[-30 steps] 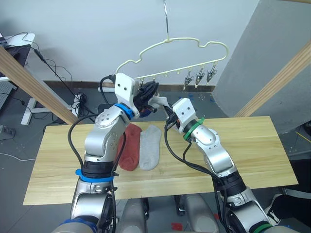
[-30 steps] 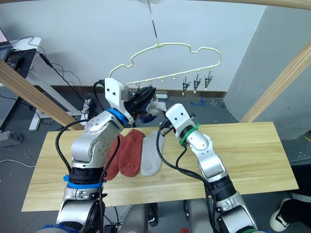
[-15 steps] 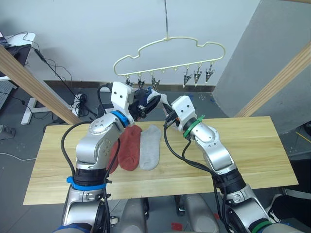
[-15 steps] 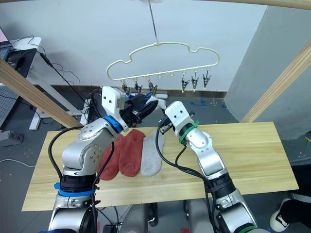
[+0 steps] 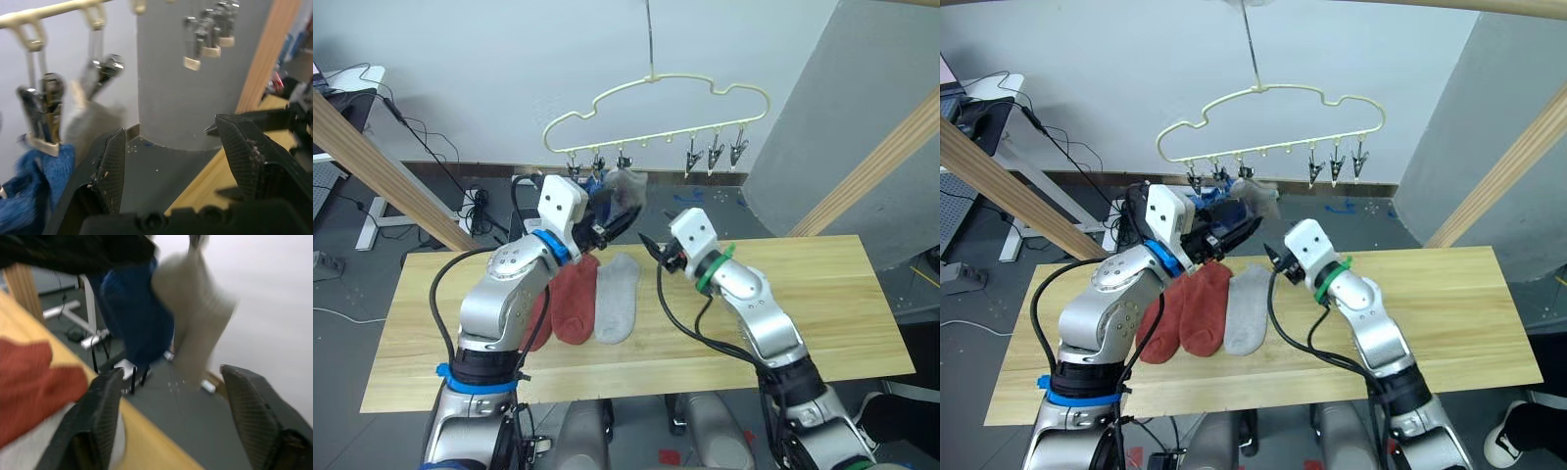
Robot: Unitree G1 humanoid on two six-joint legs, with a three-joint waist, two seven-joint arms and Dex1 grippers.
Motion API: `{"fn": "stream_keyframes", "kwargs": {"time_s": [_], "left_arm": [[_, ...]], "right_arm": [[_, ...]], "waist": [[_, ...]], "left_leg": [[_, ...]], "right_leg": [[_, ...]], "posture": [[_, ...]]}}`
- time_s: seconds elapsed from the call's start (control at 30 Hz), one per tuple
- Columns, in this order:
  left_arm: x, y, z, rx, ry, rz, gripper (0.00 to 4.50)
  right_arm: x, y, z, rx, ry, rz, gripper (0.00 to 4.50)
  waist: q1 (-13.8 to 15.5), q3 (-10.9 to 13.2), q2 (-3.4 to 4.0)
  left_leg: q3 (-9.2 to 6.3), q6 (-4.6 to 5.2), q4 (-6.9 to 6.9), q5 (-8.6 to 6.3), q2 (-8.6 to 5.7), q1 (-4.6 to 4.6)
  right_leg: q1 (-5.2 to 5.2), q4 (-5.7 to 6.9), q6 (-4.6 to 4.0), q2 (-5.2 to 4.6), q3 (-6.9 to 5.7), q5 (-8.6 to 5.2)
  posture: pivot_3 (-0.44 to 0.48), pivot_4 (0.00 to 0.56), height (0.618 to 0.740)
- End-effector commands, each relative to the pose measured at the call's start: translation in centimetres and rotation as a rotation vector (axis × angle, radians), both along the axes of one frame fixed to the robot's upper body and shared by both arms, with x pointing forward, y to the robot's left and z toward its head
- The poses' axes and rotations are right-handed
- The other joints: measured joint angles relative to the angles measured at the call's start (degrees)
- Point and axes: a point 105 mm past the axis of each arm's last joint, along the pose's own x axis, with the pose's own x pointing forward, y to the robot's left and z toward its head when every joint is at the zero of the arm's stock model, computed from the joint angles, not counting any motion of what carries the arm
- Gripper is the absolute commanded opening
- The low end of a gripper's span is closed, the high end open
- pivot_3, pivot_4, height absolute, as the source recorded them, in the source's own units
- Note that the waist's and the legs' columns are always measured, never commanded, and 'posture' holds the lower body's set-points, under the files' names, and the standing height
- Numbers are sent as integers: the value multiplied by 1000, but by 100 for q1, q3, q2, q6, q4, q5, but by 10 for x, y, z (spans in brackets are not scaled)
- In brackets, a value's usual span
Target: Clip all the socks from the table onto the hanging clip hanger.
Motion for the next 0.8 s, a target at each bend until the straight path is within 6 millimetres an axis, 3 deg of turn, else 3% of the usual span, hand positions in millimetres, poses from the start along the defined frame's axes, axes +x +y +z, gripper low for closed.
{"fn": "stream_keyframes", "kwargs": {"time_s": [0.03, 0.2, 0.33, 0.43, 0.53, 0.6, 0.8], "left_arm": [[-16, -5, 6, 71, -104, -78, 3281], [-21, 1, 5, 114, -144, -101, 3281], [-17, 3, 10, 89, -154, -81, 3281], [-15, 3, 11, 79, -158, -68, 3281], [-15, 1, 11, 70, -162, -63, 3281], [-15, 0, 11, 66, -162, -63, 3281], [-15, -2, 8, 62, -157, -67, 3281]], "right_arm": [[-13, -11, 34, 64, -70, 1, 3197], [-5, -27, 75, 207, -95, -92, 3197], [5, -29, 91, 236, -110, -123, 3197], [10, -29, 94, 259, -94, -130, 3197], [15, -30, 94, 306, -54, -140, 2610], [17, -29, 93, 309, -36, -140, 1936], [26, -27, 90, 315, -2, -159, 1936]], "waist": [[-10, -4, 1], [-15, -14, 0], [-12, -29, -3], [-11, -33, -7], [-10, -34, -7], [-11, -34, -7], [-21, -34, -8]], "left_leg": [[-1, 0, 1, 0, 0, 1], [-5, -4, 4, 3, 1, 4], [-6, -4, 10, 4, -2, 4], [-6, -4, 11, 4, -2, 3], [-1, -4, 11, 4, -2, -4], [1, -3, 12, 4, -2, -6], [9, -10, 16, 10, 0, -8]], "right_leg": [[0, 4, 0, 0, -1, 0], [0, 13, 0, 2, -4, 0], [0, 24, 0, 1, -4, 0], [-6, 40, 0, 1, -3, 0], [-22, 50, -1, 1, 1, 0], [-27, 55, -1, 1, 3, 1], [-51, 86, -1, 3, 14, 1]], "posture": [[-145, 276, 740], [-142, 253, 740], [-138, 245, 740], [-132, 241, 740], [-129, 241, 740], [-127, 243, 740], [-127, 243, 740]]}}
